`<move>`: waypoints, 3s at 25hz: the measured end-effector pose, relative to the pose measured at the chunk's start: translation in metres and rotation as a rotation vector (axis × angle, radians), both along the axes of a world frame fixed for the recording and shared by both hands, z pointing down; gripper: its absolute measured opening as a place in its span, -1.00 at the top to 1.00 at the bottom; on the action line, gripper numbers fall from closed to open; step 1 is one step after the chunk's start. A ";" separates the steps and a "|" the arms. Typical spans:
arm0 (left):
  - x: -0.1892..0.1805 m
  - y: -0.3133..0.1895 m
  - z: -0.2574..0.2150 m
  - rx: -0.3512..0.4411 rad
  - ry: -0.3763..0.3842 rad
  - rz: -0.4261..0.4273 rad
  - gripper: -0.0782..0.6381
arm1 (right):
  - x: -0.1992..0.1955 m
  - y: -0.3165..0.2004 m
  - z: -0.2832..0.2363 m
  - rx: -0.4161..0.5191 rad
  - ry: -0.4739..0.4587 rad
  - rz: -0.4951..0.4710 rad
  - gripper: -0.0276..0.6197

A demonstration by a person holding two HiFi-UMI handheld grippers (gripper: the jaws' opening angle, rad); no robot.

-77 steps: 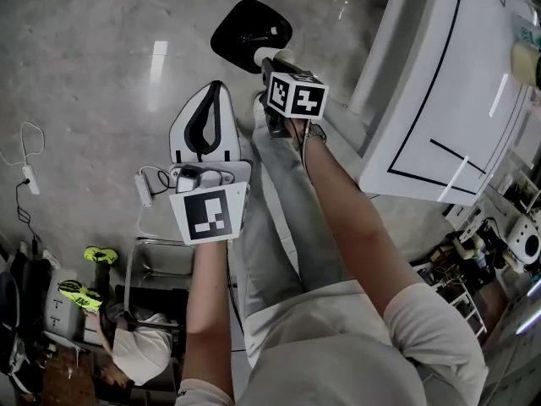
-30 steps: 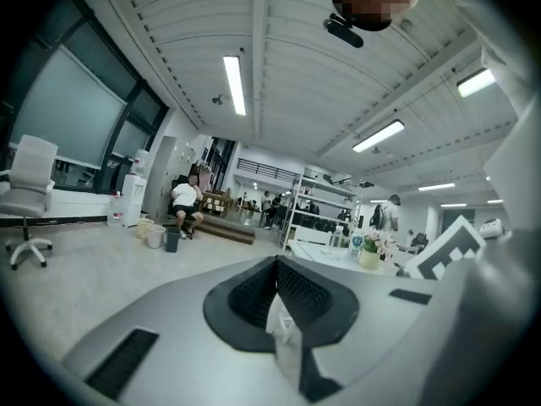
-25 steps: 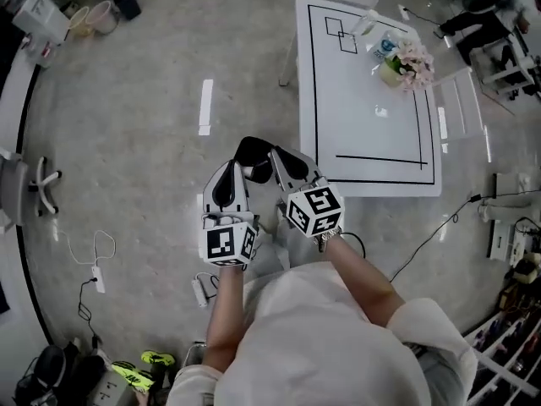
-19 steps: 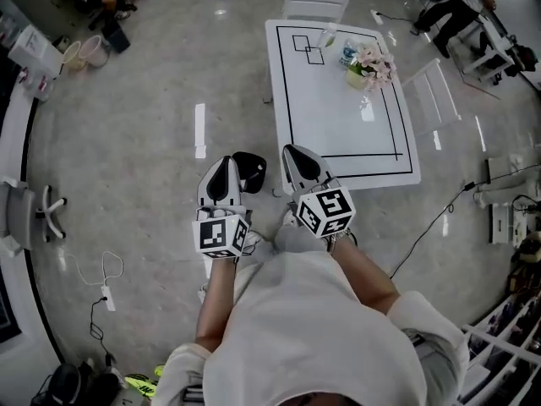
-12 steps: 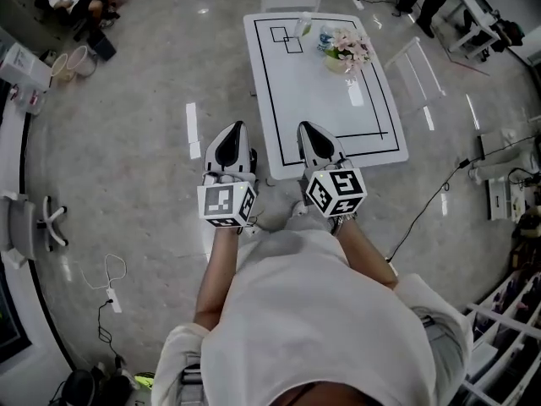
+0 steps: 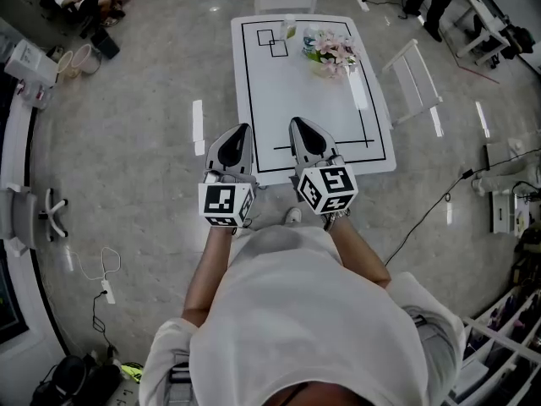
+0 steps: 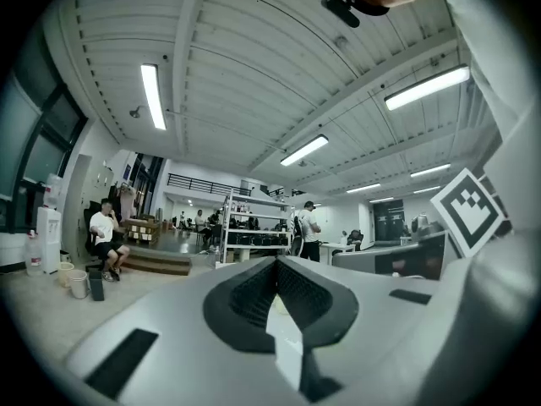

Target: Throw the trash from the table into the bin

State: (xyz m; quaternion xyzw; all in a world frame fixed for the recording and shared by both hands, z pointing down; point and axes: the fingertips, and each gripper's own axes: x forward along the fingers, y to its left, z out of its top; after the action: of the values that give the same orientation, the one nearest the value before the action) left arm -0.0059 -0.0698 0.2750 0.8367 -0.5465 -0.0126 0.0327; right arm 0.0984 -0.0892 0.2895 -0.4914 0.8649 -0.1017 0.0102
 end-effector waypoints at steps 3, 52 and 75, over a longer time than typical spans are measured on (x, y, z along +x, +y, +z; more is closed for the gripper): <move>0.023 -0.005 0.000 0.002 0.015 -0.025 0.76 | 0.021 -0.004 0.005 -0.005 0.003 -0.026 0.88; 0.025 -0.303 0.065 -0.119 0.047 -0.010 0.76 | 0.022 -0.467 0.122 -0.376 0.298 0.037 0.27; 0.005 -0.323 0.107 -0.205 0.051 -0.031 0.76 | 0.019 -0.496 0.187 -0.446 0.372 0.233 0.37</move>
State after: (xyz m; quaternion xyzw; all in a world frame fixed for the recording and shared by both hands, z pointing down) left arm -0.0006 -0.3926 0.3823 0.8197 -0.5570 0.0216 0.1319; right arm 0.1169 -0.5850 0.4765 -0.5876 0.7461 -0.1953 -0.2446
